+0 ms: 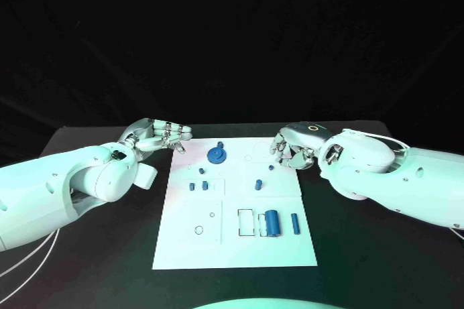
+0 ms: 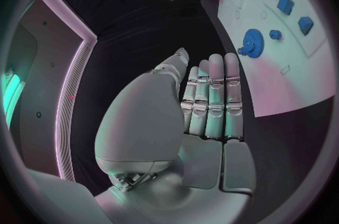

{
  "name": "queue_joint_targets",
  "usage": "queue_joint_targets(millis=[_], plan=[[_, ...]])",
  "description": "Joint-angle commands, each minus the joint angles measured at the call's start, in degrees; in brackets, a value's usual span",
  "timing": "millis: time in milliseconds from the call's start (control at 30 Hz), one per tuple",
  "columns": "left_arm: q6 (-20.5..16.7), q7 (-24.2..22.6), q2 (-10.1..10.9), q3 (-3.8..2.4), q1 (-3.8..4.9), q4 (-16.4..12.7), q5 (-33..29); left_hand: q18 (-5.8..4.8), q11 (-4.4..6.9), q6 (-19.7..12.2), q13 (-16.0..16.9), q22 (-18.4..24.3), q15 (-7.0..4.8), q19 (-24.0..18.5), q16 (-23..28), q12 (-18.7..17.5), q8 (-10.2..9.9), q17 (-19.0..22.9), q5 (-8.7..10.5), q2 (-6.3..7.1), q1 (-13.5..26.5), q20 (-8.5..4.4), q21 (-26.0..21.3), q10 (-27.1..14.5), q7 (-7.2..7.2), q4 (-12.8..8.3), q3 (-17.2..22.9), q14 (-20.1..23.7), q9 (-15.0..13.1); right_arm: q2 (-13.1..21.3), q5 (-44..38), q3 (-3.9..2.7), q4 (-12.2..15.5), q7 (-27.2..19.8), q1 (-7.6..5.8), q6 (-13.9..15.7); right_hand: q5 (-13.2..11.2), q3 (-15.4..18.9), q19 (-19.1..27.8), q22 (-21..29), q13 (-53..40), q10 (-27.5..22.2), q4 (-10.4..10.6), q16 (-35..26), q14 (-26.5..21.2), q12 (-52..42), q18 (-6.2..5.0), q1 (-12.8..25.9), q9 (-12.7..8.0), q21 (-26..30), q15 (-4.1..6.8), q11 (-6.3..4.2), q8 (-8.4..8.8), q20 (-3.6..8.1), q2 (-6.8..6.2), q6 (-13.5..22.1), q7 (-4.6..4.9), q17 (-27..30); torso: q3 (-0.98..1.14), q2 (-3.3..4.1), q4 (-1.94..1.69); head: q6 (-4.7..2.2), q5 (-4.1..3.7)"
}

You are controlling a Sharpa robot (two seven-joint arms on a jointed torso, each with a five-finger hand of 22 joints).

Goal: Assemble the parts on the task board

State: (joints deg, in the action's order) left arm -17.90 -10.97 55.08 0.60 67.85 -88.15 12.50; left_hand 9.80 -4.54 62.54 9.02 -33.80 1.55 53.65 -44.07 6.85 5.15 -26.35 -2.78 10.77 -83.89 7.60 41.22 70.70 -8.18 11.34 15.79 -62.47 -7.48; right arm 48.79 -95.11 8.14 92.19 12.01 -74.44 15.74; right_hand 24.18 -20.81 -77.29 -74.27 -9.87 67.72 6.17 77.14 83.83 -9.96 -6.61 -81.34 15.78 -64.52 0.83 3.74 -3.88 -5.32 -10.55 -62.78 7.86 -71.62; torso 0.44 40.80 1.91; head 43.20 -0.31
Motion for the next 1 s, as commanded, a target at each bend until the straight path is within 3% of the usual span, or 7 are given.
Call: queue_joint_targets(millis=[33, 300, 467, 600, 1000], plan=[[-0.74, -3.90, 0.19, -0.01, 0.00, -0.74, -6.01, 0.69, -0.45, -0.01, 0.10, 0.23, 0.12, 0.25, 0.38, 0.29, -0.31, 0.12, 0.02, -0.71, -0.11, 0.20, -0.43, -0.02, -0.41, -0.03, -0.54, -0.09, 0.08, -0.74, -7.59, 0.06, -0.30, 4.13, 0.26, -2.58, 0.21, -0.48, -0.28, -0.09, 0.33, -0.12, 0.08, 0.24, 2.51, 0.71, 1.08, 0.34, -0.28, -0.13, -0.37, 0.47, 0.30, -0.06, -0.89, 0.51, 0.43, 0.11, -0.01, 0.11, -0.09, 0.10, -0.09], [-0.64, -4.57, 0.87, -0.01, -0.01, -1.82, -7.54, 0.67, -0.84, -0.41, 0.10, 1.00, 0.38, 0.79, 1.07, 0.00, -0.68, 0.51, 0.02, -1.18, -0.87, 0.27, -1.48, -0.82, -0.90, -0.58, -0.84, -0.08, 0.26, -1.92, -8.53, 0.12, -0.91, 4.51, 1.31, -4.22, -0.63, -1.03, -0.15, -0.18, 0.94, -1.07, -0.09, 0.38, 2.49, 1.90, 1.06, 0.63, -0.61, 0.01, -0.66, 0.84, 0.19, -0.31, -1.77, 0.99, 0.55, -0.04, -0.07, 0.22, -0.04, 0.40, -0.15], [-0.91, -5.21, 1.14, -0.01, 0.00, -2.30, -8.71, 0.37, -1.88, -1.33, -0.21, 2.18, 1.43, -0.18, 2.56, -0.85, -1.04, 1.23, 0.01, -1.29, -1.03, 0.94, -3.54, -3.68, -1.59, -0.96, -1.66, 2.30, 0.50, -3.04, -8.69, 0.13, -1.94, 4.49, 1.78, -4.91, -0.15, -1.40, 0.04, -0.08, 1.18, -1.32, -0.16, 0.48, 2.51, 2.26, 0.97, 0.67, -0.73, 0.31, -0.70, 0.79, 0.19, -0.31, -1.87, 1.13, 0.44, -0.17, -0.07, 0.22, -0.02, 0.50, 0.07], [-0.63, -5.56, 1.31, -0.01, 0.00, -2.77, -9.31, 0.40, -1.99, -1.41, -0.18, 2.57, 1.60, -0.37, 2.81, -0.73, -0.97, 1.42, 0.00, -1.53, -1.14, 1.16, -4.19, -4.09, -1.67, -1.14, -1.90, 2.74, 0.52, -3.65, -8.78, 0.14, -2.67, 4.62, 2.05, -5.52, -0.01, -1.53, 0.06, -0.12, 1.29, -1.48, -0.12, 0.60, 2.55, 2.45, 0.96, 0.81, -0.77, 0.32, -0.72, 0.80, 0.13, -0.30, -1.89, 1.10, 0.39, -0.30, -0.06, 0.19, -0.11, 0.67, -0.06], [-0.29, -5.60, 1.54, -0.02, 0.01, -3.51, -9.63, 0.49, -2.09, -1.64, -0.12, 2.89, 1.65, -0.27, 2.88, -0.50, -0.97, 1.56, 0.00, -1.88, -1.46, 1.30, -4.67, -4.37, -1.86, -1.43, -2.03, 2.87, 0.57, -5.00, -9.04, 0.14, -3.95, 3.86, 2.65, -4.08, 0.35, -1.93, -0.06, -0.37, 1.47, -1.37, -0.07, 0.61, 2.54, 2.64, 1.03, 0.97, -0.79, 0.05, -0.82, 0.91, -0.04, -0.37, -1.72, 0.84, 0.50, -0.27, 0.02, 0.16, -0.11, 0.97, 0.13]])
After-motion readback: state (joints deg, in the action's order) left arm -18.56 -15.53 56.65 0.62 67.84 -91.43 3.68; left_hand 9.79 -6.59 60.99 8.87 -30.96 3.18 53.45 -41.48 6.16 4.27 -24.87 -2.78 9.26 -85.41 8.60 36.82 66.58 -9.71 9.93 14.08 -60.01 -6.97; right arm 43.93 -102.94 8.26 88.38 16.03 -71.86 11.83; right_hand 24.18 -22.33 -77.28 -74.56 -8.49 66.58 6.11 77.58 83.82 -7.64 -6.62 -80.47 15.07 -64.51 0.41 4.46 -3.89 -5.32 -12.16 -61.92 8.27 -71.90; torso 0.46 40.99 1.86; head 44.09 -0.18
